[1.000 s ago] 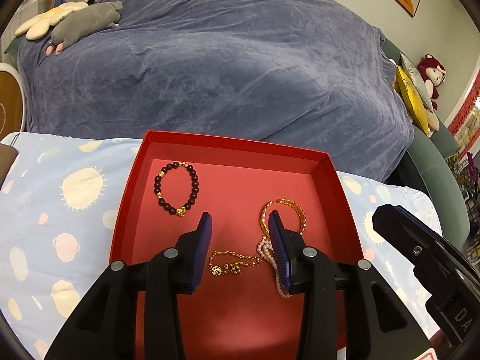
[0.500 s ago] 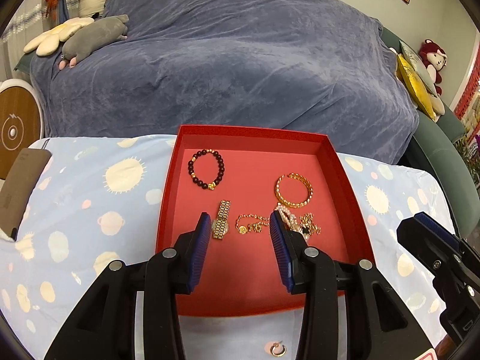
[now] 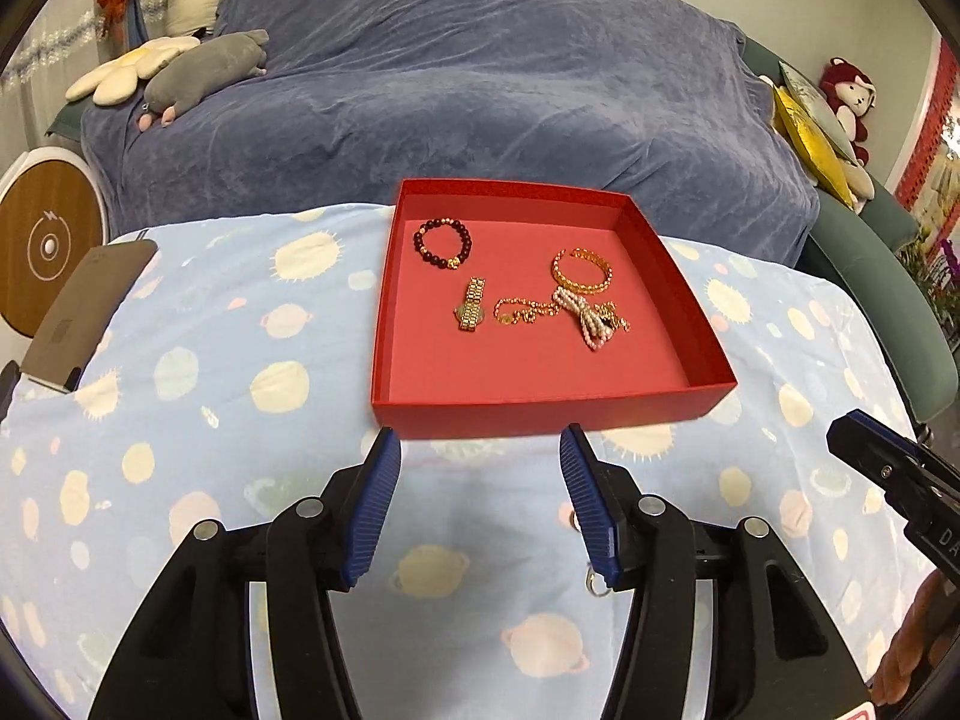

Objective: Organize jewelry
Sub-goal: 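Withdraw both tools from the box toward the rings and earrings, then grasp the gold stone ring with the left tool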

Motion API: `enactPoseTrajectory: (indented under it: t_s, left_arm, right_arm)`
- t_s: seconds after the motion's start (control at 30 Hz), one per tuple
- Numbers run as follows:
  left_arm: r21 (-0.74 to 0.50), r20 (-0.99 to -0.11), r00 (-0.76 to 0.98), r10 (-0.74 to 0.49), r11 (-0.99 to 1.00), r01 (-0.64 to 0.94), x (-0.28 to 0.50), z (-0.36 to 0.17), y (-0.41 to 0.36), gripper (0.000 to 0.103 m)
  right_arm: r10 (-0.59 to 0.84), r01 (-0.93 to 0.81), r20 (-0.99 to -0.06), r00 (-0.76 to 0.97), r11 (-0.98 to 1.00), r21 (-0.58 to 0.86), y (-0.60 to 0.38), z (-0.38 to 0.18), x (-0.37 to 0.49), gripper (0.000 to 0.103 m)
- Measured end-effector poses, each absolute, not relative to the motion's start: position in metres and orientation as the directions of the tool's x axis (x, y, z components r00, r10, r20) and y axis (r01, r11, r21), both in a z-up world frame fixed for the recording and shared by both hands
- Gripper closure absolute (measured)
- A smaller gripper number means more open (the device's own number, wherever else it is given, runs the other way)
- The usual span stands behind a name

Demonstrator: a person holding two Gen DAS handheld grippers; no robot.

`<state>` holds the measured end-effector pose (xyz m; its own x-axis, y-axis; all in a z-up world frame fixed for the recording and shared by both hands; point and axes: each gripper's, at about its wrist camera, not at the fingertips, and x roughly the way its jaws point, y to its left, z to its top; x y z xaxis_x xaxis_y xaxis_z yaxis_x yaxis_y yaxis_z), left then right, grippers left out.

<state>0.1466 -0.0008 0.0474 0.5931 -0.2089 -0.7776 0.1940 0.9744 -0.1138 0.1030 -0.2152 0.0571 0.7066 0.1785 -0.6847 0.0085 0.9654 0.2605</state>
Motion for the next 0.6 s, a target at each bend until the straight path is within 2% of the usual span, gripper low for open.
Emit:
enactPoseTrajectory:
  t_s: [0.17, 0.27, 0.53, 0.6]
  left_arm:
    - [-0.077, -0.786, 0.581, -0.21, 0.966, 0.245, 0.12, 0.031, -0.008, 0.039]
    - [-0.03, -0.797, 0.573, -0.189, 0.961, 0.276, 0.109, 0.015, -0.017, 0.039]
    - [-0.019, -0.823, 0.535, -0.19, 0.951, 0.309, 0.101, -0.01, -0.025, 0.039]
    - [-0.019, -0.824, 0.534, -0.192, 0.95, 0.311, 0.1, -0.01, -0.027, 0.039]
  right_arm:
    - [0.16, 0.008, -0.721, 0.675, 0.975, 0.223, -0.215, 0.036, 0.085, 0.067]
    - [0.142, -0.002, -0.735, 0.663, 0.982, 0.188, -0.215, 0.028, 0.081, 0.067]
    - [0.15, 0.002, -0.751, 0.643, 0.98, 0.197, -0.217, 0.014, 0.08, 0.067]
    - [0.147, -0.003, -0.753, 0.642, 0.982, 0.19, -0.214, 0.013, 0.079, 0.06]
